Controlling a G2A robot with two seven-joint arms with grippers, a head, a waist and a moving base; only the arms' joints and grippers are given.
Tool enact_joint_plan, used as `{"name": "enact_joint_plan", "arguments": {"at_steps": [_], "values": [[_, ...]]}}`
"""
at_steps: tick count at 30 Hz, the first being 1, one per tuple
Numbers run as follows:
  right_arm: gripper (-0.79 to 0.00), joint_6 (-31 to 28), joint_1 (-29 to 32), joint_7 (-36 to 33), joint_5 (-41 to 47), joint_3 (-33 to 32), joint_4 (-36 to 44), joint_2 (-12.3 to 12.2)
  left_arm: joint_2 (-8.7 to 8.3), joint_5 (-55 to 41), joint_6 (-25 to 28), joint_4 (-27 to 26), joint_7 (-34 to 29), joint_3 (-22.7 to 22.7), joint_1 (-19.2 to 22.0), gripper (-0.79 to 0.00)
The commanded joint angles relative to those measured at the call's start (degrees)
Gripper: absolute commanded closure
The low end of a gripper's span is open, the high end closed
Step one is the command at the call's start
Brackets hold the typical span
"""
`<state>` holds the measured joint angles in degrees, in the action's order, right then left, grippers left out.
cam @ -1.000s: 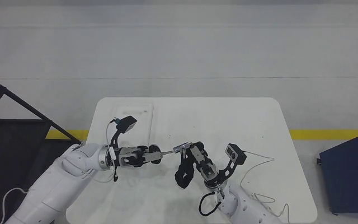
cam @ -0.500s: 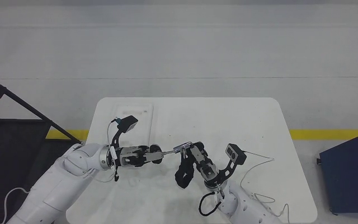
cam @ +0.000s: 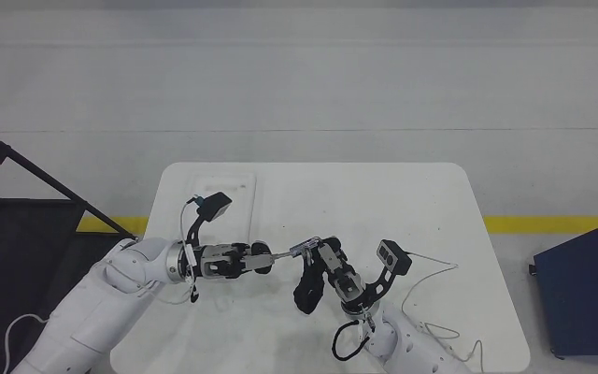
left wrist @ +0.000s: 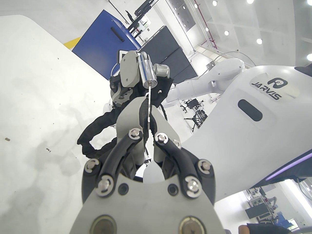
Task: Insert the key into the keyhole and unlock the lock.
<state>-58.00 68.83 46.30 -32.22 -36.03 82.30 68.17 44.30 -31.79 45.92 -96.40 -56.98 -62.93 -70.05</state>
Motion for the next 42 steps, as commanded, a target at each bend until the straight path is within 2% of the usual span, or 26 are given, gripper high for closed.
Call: {"name": "enact_joint_plan", "arguments": {"at_steps": [1, 17, 26, 34, 38, 42], "values": [[0.000, 0.00, 0.00, 0.00, 0.00, 0.00, 0.00, 0.00, 0.04, 0.45, -1.00, -0.27, 0.17, -0.31, 0.07, 0.000], [0.000, 0.00, 0.00, 0.00, 0.00, 0.00, 0.00, 0.00, 0.59, 5.96, -6.43, -4.25, 3.16, -1.84, -1.20, 0.000], [0.000, 0.00, 0.00, 0.00, 0.00, 0.00, 0.00, 0.00, 1.07, 8.55, -7.11, -5.58, 4.64, -2.24, -1.44, 0.000], [0.000, 0.00, 0.00, 0.00, 0.00, 0.00, 0.00, 0.00, 1.44, 21.87, -7.96, -9.28, 11.62, -3.82, -3.29, 0.000], [0.000, 0.00, 0.00, 0.00, 0.00, 0.00, 0.00, 0.00, 1.47, 31.25, -9.35, -12.53, 17.86, -5.87, -6.38, 0.000], [0.000, 0.00, 0.00, 0.00, 0.00, 0.00, 0.00, 0.00, 1.47, 37.01, -8.38, -14.86, 22.62, -7.62, -9.88, 0.000]]}}
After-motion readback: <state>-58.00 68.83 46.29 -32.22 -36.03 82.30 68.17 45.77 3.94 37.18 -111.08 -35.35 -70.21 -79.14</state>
